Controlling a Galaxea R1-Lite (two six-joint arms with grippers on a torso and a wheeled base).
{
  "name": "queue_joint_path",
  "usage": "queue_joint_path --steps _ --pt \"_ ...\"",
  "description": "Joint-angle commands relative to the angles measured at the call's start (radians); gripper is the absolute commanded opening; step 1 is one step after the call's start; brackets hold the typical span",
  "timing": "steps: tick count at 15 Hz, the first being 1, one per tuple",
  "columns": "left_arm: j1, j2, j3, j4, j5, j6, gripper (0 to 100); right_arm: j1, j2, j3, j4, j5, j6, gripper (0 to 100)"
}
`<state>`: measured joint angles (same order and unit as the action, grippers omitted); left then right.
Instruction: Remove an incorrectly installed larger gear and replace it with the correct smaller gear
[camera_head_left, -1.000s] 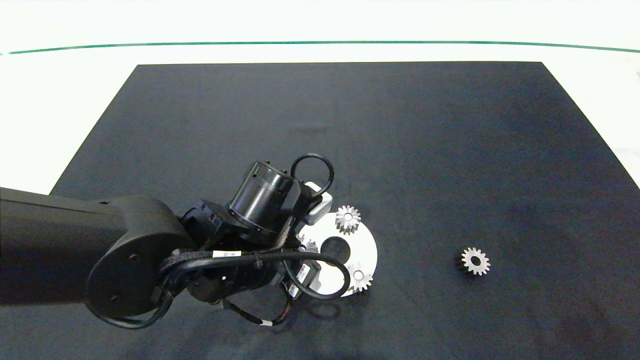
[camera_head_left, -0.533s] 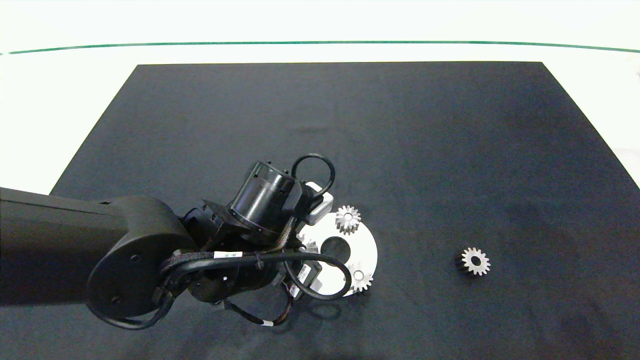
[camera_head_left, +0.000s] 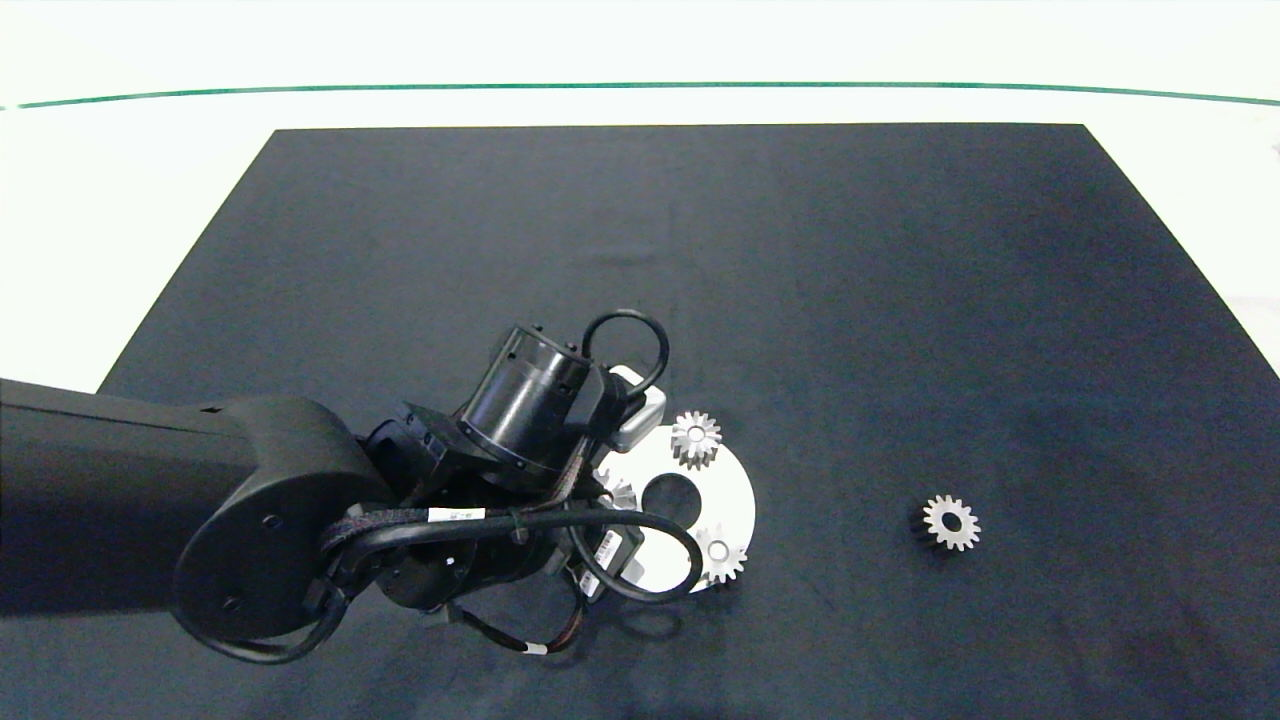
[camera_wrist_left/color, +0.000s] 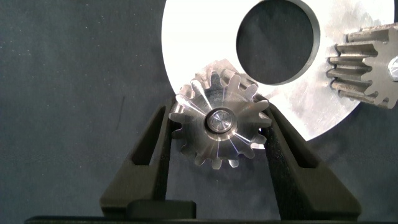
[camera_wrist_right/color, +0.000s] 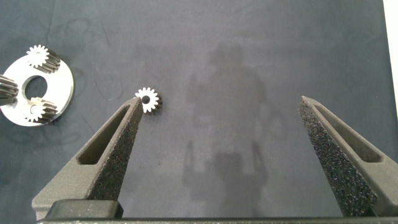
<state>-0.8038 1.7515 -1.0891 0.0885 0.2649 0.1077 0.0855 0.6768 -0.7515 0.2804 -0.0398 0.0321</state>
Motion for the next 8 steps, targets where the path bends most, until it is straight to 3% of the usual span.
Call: queue_joint_path --steps 1,8 --pt "-0.011 0.003 -0.002 0.004 0.002 0.001 28 0.000 0.001 0.000 0.002 0.001 0.000 100" --pt "-0.011 -0.007 -0.012 0.005 0.002 0.000 28 0.000 0.000 0.000 0.002 0.000 0.000 100"
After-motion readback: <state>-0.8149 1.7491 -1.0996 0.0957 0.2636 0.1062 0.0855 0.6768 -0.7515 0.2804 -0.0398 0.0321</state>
